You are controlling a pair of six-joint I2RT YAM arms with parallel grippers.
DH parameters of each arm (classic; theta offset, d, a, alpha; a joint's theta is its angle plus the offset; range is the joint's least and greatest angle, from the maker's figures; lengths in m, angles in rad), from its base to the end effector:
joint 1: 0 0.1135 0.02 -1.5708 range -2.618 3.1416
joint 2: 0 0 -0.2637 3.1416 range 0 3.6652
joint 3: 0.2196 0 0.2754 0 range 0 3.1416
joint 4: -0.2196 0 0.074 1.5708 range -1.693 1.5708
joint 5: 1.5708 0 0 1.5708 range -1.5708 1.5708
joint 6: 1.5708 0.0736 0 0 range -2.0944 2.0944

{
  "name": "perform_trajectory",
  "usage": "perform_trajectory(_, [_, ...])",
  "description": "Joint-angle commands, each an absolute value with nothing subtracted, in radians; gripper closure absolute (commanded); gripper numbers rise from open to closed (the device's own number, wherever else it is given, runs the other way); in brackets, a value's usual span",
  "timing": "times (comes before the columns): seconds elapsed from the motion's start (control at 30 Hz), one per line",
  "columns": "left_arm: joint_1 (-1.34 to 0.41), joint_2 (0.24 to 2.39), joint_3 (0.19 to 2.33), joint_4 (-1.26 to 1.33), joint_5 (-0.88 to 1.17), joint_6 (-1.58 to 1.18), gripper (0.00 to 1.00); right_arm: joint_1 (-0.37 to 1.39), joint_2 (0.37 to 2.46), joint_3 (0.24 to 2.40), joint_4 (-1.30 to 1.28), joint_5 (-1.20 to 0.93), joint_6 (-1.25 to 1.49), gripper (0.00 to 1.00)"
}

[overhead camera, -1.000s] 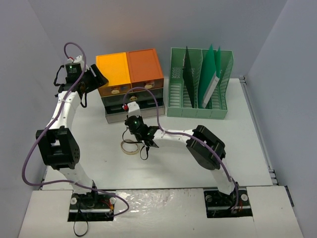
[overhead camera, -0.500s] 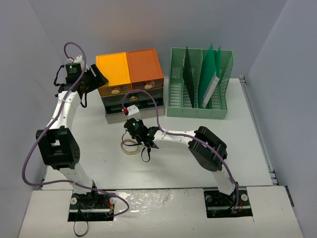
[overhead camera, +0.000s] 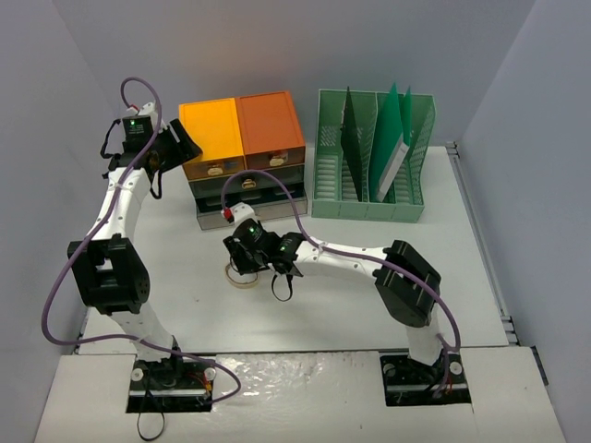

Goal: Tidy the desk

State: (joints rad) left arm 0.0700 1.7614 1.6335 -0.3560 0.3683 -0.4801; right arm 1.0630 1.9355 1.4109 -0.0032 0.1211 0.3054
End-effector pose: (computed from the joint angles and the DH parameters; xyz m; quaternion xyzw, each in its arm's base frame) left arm 0.4712 0.0065 0.3313 -0.1374 0.8355 -0.2570 0.4658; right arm 0.2527 0.4359 0.2031 -0.2920 0.8153 0.2736 0.4185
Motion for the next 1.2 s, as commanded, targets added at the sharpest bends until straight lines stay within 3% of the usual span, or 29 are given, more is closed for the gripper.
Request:
perform_trajectory(0.0, [0.057,1.822,1.604,-0.607,0.310,-0.399,0.40,1.069,1.908,1.435,-0.073,-0.045,0.207,0.42])
perform_trajectory(0.4, [0.058,1.822,1.606,-0.612,0.308,-0.390,0.40,1.042,1.973,1.434,-0.111,0.014,0.127,0.28])
perform_trajectory(0.9, [0.058,1.812,1.602,-0.616,0.307,-0.388,0.40,1.026,2.020,1.493,-0.099,0.099,0.139,0.31])
perform_trajectory(1.17, [0.058,1.803,1.596,-0.620,0.305,-0.385,0.40,1.028,2.066,1.494,-0.081,0.054,0.170,0.42])
